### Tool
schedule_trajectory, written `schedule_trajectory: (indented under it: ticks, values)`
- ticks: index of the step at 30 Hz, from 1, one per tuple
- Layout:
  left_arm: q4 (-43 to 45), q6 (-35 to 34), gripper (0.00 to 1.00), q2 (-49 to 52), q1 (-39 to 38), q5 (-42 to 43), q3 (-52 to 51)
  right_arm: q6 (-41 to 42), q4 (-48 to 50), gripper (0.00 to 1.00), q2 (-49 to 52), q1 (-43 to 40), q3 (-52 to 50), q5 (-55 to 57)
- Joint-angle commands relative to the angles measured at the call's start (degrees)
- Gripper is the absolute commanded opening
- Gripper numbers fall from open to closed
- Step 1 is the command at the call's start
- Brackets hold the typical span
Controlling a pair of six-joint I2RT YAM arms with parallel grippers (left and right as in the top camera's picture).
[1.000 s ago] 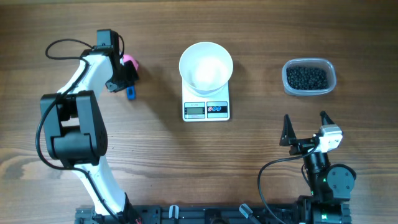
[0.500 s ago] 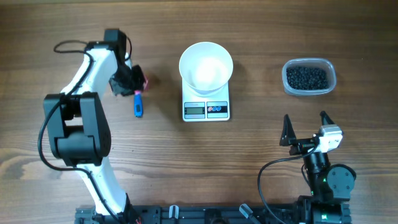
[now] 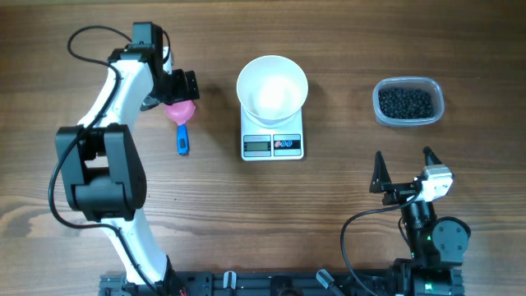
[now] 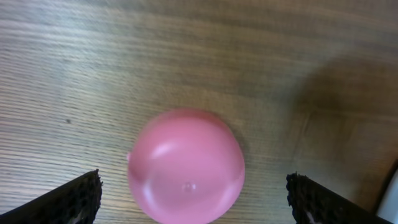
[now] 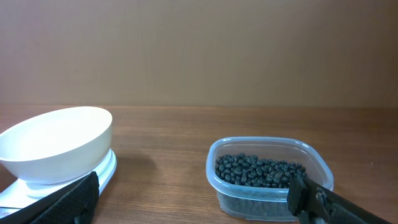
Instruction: Scoop item into bowl and weigh 150g on scale
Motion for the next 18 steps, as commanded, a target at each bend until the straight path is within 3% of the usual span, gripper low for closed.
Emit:
schedule_trajectory:
  ticks: [1, 6, 13, 18]
  values:
    - [2.08, 1.53, 1.00, 1.29, -1.31, -0.46, -3.41, -0.22, 0.31, 1.00, -0.50, 0.13, -0.07, 0.55]
    - [4.04, -0.48, 1.00, 3.67, -1.36, -5.57, -4.98, -0.22, 0.28, 1.00, -0.50, 0.13, -0.07, 0.55]
    - [6.12, -1.31, 0.99, 4.74, -1.38, -5.79, -5.05, -0.22, 0.28, 1.00, -0.50, 0.13, -0.07, 0.55]
    - [5.46, -1.33, 0.80, 4.11, -1.38, -5.33, -5.03, -0.22, 0.28, 1.00, -0.50, 0.13, -0.07, 0.55]
